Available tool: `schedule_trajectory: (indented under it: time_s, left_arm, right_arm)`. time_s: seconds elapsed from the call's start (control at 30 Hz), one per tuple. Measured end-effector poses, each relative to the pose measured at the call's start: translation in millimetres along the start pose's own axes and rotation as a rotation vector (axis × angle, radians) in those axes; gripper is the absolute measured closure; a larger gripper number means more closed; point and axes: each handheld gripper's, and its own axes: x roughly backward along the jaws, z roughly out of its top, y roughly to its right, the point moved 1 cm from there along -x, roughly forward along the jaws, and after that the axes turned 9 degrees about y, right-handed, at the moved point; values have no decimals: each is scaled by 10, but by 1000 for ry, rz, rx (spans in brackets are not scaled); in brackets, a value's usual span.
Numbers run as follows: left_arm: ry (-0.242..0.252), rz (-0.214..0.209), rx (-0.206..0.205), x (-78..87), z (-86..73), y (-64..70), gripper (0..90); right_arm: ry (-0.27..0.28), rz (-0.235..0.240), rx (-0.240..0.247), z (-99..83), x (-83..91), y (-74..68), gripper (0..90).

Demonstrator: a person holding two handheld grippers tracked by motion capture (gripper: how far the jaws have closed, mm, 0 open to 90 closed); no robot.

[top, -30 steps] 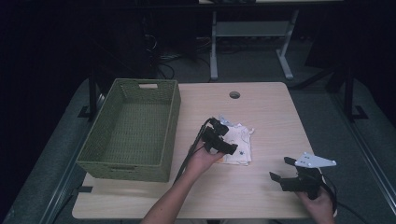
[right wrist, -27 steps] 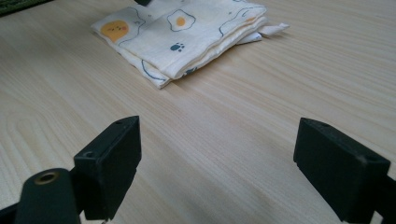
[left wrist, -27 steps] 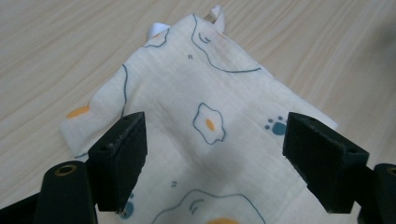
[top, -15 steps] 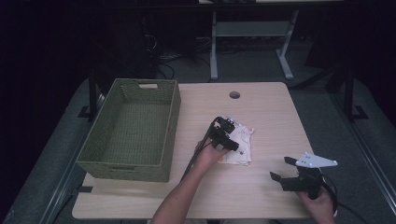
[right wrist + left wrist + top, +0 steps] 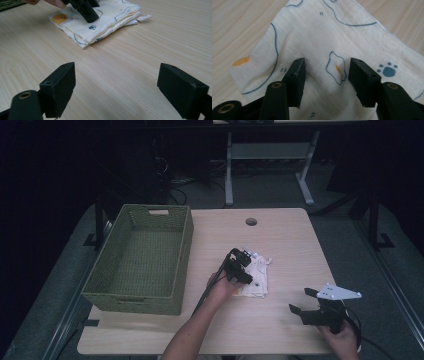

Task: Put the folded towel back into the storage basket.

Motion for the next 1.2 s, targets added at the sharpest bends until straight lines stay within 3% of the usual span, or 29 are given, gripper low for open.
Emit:
schedule_trajectory:
  time_s: [0.47,0.67,0.77,0.93,1.1,1.2]
  left_arm:
    - [-36,-53,-56,112,-75,80,785]
    - [-71,-101,-61,175,-117,63,810]
    - [-76,-133,-34,210,-153,32,810]
    - [-82,-147,-10,271,-210,10,815]
    - [-46,-140,-8,372,-256,-6,826]
    - [-13,-162,7,473,-242,-8,827]
  right_arm:
    - [-1,-3,3,1,7,-8,147]
    - [0,-1,3,1,9,-10,147]
    - [0,0,6,1,11,-14,147]
    - [-1,1,12,0,9,-18,147]
    - [-5,-1,5,-2,7,-29,147]
    - [-5,-3,5,-2,5,-30,147]
